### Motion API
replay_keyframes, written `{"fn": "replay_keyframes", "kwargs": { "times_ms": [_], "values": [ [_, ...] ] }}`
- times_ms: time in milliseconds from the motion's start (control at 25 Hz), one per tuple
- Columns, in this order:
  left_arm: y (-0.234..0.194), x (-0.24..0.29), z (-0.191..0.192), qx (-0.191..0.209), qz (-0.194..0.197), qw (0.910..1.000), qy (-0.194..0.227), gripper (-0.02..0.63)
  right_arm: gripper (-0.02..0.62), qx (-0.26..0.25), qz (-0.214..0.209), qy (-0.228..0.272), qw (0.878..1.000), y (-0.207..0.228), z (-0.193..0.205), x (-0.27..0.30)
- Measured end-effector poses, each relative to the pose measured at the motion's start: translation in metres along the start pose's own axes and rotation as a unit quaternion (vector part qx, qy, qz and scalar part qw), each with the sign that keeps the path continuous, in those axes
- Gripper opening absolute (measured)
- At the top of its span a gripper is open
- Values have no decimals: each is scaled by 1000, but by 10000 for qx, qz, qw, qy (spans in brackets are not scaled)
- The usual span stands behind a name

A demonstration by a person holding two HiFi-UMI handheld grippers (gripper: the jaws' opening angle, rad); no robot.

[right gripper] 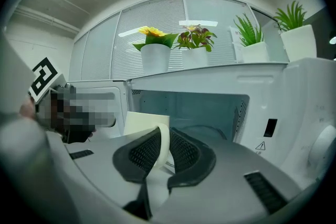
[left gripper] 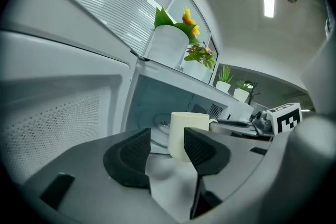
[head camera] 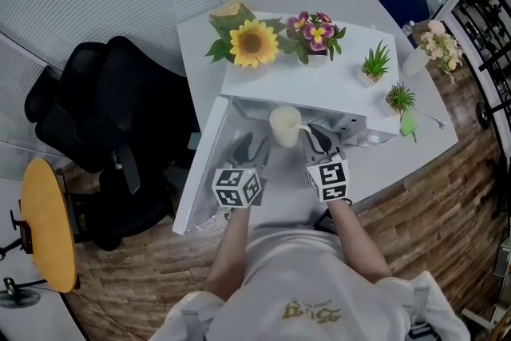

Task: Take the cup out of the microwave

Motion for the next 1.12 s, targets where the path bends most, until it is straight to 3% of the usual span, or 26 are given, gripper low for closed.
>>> {"fn": "replay_keyframes", "kwargs": {
  "times_ms": [480,1120],
  "values": [
    [8,-21,15,107,27,9999,-40,201,60,93,-67,-66,9999,-18,19,-21],
    [15,-41,50,-60,42,9999,-112,201,61,47,-28,-285,9996,-30,46,-44]
  ]
}}
Point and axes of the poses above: the fingertips, and each gripper's own axes: x forward along the fingers, y to its right, z out of its underside, the point moved 3 cm from there along -x, backward along the fingers, and after that the axes turned 13 degrees about -y, right-handed, at the moved point
